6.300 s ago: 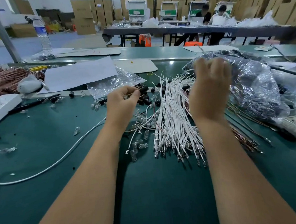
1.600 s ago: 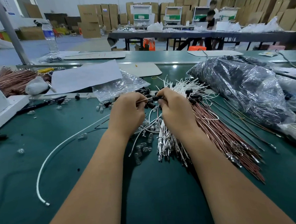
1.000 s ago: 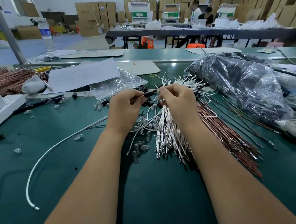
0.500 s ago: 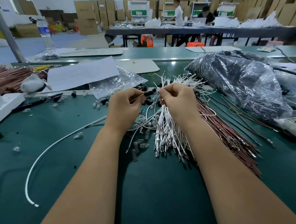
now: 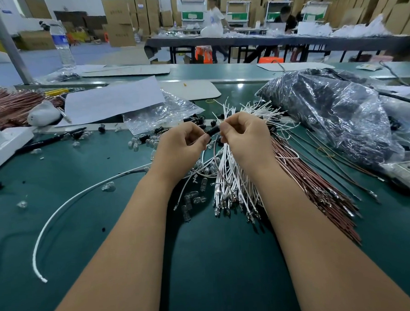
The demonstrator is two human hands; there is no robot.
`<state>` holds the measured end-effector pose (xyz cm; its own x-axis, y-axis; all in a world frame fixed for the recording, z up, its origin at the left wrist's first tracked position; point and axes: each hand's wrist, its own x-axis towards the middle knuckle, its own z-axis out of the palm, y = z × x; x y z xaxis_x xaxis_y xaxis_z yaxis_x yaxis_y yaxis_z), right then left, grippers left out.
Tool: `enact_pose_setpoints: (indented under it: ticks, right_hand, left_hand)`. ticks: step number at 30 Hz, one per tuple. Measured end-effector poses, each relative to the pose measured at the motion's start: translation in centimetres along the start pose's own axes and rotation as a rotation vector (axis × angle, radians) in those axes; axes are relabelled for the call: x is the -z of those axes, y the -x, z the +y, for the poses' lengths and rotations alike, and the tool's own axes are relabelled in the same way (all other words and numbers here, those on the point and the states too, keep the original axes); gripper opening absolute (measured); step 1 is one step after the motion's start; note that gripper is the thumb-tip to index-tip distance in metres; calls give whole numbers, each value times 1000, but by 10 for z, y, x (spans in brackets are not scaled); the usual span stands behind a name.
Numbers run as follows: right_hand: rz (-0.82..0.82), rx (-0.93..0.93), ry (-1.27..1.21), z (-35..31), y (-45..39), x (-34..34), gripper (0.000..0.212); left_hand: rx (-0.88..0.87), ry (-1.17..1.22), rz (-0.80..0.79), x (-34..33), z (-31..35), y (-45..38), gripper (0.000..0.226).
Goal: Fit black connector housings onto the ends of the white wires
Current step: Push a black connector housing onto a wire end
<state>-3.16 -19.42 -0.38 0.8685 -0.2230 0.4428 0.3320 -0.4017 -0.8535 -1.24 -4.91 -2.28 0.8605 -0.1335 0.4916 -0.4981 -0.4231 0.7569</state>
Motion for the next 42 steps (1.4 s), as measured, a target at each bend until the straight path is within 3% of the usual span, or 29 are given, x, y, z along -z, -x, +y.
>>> enact_pose_setpoints:
  ticks: [9,22,30,36,40,42]
  right_hand:
    - [-6,-6,-31,-2,2,0,9]
    - [18,-6,-53,-4,4,-4,11]
    - [11,40,-45,-1,6,-7,12]
    - [16,63,27,2,3,-6,4]
    - [16,66,61,2,1,-5,11]
    - [-6,94,139,1,2,-7,13]
  left_hand:
    - [18,161,-6,1,5,0,26]
    - [68,146,27,-1,4,-1,15]
    - [70,86,-20,1,6,-2,17]
    - [99,114,-101,2,10,-3,5]
    - [102,135,-145,7,10,-3,10]
    - [103,130,-90,10,7,-4,16]
